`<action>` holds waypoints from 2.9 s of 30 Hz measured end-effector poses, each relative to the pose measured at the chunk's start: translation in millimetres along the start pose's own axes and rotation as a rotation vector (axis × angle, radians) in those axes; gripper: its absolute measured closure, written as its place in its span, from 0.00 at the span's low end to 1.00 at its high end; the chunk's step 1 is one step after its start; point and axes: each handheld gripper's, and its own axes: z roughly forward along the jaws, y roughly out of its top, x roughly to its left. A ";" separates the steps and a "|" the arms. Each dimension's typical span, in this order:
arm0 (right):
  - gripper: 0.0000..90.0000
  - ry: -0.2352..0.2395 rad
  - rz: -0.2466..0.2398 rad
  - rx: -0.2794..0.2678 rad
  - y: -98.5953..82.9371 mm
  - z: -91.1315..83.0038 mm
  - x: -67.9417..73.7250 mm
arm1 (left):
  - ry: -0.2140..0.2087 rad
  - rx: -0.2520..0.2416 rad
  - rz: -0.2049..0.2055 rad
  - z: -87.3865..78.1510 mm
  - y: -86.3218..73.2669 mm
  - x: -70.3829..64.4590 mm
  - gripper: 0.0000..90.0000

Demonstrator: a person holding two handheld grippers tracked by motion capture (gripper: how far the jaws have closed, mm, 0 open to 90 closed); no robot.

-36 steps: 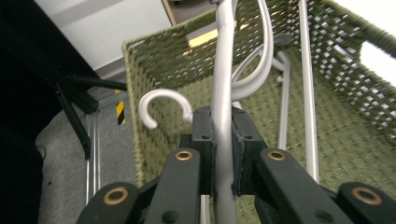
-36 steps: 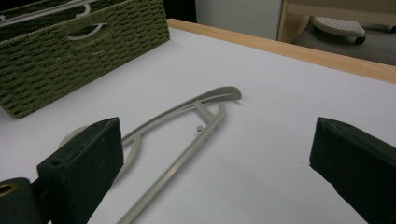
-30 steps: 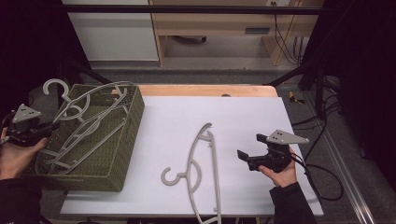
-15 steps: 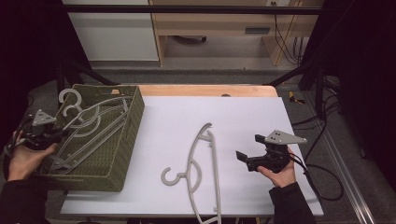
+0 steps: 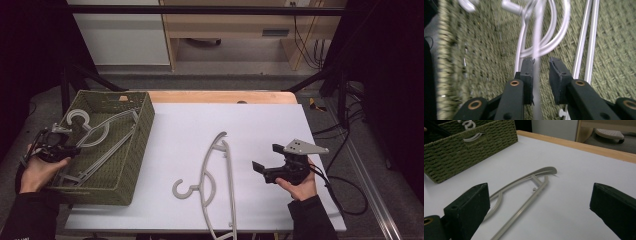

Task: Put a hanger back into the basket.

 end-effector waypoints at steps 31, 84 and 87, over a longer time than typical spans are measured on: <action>0.06 0.037 -0.014 0.010 7.1 6.0 22.4 | -0.311 -0.567 0.011 -67.1 18.8 -123.0 0.17; 0.13 0.138 -0.168 0.502 -63.1 110.4 136.5 | -0.316 -0.539 0.107 -54.7 8.2 -159.0 0.10; 0.15 0.140 -0.147 0.526 -64.2 112.0 136.9 | -0.315 -0.539 0.108 -54.8 8.2 -159.2 0.10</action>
